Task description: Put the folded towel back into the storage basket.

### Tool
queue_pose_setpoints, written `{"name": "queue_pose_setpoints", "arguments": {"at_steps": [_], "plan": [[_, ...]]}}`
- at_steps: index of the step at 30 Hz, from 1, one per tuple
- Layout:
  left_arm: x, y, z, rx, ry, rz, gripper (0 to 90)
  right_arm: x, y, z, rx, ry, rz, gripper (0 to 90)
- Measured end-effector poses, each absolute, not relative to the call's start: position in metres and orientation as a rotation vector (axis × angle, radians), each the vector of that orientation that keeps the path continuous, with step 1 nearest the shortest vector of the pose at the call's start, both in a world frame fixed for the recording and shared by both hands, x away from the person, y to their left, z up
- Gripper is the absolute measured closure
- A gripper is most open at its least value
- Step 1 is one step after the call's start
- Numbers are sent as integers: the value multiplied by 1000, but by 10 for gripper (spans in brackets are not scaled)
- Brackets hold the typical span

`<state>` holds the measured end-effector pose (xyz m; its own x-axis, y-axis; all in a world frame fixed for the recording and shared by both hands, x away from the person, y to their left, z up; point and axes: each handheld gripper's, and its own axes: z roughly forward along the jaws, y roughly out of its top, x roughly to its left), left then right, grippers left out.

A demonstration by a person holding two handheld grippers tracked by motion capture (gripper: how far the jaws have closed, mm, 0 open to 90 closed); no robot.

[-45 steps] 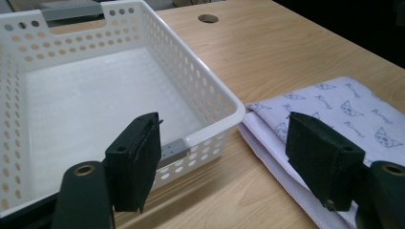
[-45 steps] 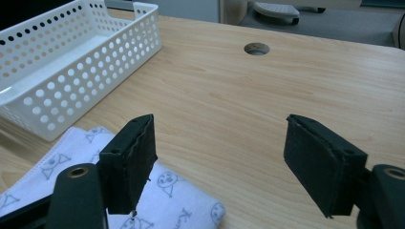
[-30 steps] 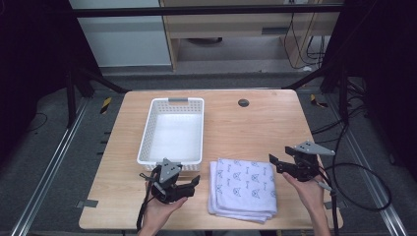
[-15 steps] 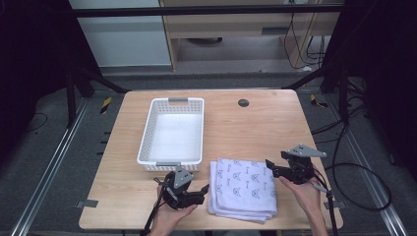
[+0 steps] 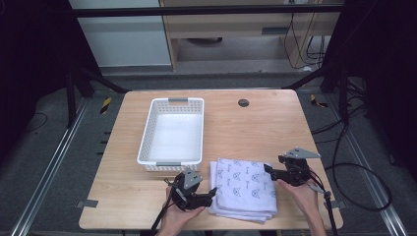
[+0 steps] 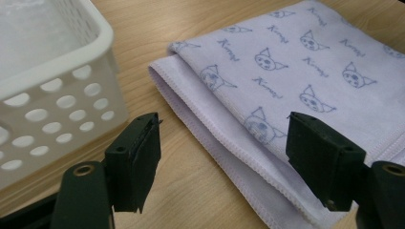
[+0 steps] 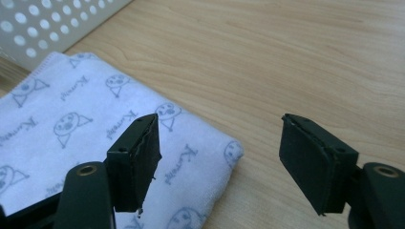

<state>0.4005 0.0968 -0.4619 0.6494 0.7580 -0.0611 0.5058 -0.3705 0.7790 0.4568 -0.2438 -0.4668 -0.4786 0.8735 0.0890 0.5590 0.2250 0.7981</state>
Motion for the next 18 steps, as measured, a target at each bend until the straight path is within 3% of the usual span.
{"name": "queue_pose_setpoints", "arguments": {"at_steps": [18], "plan": [[401, 81, -481, 2108, 976, 368, 256, 461, -239, -482, 1333, 2199, 1078, 328]]}}
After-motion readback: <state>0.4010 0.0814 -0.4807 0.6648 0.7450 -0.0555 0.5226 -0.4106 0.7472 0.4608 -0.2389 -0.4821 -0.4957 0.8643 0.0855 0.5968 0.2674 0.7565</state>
